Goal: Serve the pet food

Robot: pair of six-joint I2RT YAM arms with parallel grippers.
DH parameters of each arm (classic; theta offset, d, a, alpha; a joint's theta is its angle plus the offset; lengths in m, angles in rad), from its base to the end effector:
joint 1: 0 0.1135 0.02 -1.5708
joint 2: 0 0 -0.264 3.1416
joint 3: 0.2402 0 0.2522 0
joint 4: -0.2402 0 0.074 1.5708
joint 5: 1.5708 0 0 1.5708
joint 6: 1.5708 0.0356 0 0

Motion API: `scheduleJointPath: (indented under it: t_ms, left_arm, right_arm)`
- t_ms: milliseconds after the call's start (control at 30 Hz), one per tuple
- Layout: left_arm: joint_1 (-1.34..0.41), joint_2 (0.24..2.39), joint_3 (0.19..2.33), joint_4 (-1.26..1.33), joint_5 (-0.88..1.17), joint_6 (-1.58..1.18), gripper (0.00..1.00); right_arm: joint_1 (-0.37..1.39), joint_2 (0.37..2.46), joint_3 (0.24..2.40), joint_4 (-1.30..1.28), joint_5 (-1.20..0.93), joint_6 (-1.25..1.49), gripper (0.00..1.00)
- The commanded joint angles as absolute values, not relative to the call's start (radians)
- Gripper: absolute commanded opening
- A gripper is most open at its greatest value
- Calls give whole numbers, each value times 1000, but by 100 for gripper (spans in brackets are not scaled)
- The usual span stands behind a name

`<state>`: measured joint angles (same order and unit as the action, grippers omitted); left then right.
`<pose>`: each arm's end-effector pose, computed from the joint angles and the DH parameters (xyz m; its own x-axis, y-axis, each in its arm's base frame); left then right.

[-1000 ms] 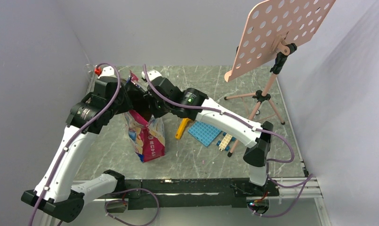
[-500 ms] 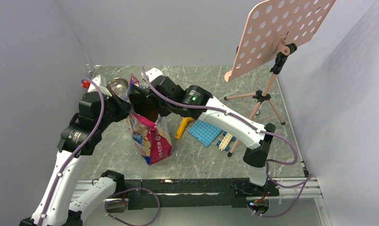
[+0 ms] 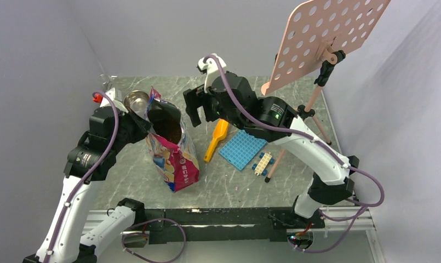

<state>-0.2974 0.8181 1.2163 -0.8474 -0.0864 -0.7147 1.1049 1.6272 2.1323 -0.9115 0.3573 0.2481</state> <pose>0.1354 -0.0383 0.4089 -0.4562 -0.5431 -0.7049 -0.1077 0.8200 -0.5621 0.1543 0.2793 0.5057 -0.3422 -0.1685 -0.9244 -0.6279 0.7729 0.0915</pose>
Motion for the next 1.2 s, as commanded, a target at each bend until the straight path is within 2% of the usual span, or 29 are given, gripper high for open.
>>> scheduleJointPath:
  t_ms: [0,100,133,233,367,633,767,867,967,1067,1167]
  left_arm:
    - [-296,802,1291,-871,-52,-654,12]
    - [-296,776,1281,-874,-77,-658,28]
    - [-296,769,1278,-873,-79,-664,37]
    - [-296,753,1283,-891,-85,-676,48]
    - [-296,720,1294,-917,-110,-670,51]
    - [-296,662,1395,-1011,-178,-648,55]
    - [-296,633,1398,-1012,-186,-647,58]
    - [-296,620,1397,-1018,-175,-665,61]
    - [-296,605,1384,-1013,-154,-681,62]
    - [-296,579,1352,-984,-140,-670,64]
    - [-296,565,1345,-961,-137,-664,64]
  right_arm:
    - [1092,1741,2247,-1013,616,352,93]
    - [1068,1867,2381,-1206,818,415,97]
    - [1043,1895,2411,-1259,820,447,97]
    - [938,1893,2319,-1256,658,505,95]
    - [865,1915,2154,-1200,451,553,90]
    - [861,2144,2177,-1293,286,703,90]
    - [843,2100,1980,-1100,216,769,88]
    - [826,2091,1918,-1081,259,834,90]
    - [789,2082,1813,-1011,189,873,91]
    - [764,2086,1723,-917,117,882,89]
    - [761,2093,1707,-886,146,863,87]
